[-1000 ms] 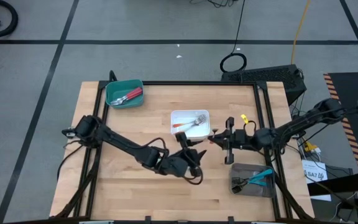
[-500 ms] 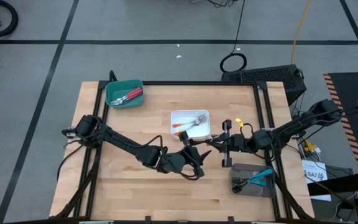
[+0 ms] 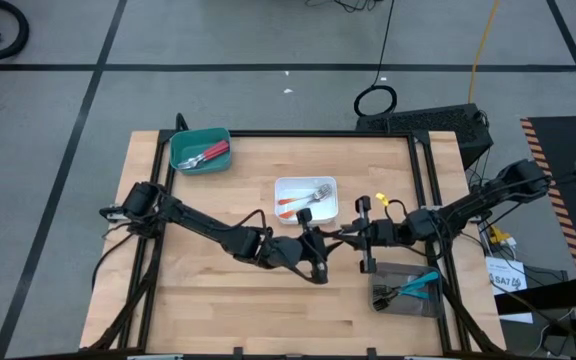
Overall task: Sort silverware by color (type)
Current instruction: Put the orange fork into the white bin
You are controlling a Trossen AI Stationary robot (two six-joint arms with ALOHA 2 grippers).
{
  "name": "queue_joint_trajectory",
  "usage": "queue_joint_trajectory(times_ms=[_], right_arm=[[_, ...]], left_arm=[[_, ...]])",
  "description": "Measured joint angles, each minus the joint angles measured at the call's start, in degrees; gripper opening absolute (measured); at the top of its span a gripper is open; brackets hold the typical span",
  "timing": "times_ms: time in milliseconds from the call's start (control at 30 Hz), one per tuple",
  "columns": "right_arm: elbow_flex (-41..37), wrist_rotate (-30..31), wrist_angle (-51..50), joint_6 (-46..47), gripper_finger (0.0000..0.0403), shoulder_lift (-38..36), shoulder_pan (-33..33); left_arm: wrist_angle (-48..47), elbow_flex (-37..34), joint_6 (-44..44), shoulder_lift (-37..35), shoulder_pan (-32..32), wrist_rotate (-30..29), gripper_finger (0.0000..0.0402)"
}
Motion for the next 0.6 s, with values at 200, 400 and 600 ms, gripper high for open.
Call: queue_joint_trajectory(times_ms=[200,400,600], right_arm=[[0.00,-0.79,-0.19,-0.20,0.0002,0.00,0.04],[0.00,0.25,-0.21,-0.13,0.0002,0.00,0.02],[0.00,0.34,-0.13,-0.48,0.0002,-0.24,-0.02]], left_arm=[[-0.10,0.00,1.03,0.00,-0.72,-0.44,0.0049],[-0.92,0.00,-1.88,0.02,-0.79,-1.86,0.0065],[-0.93,0.02,-2.82,0.02,-1.13,-2.34,0.0092]])
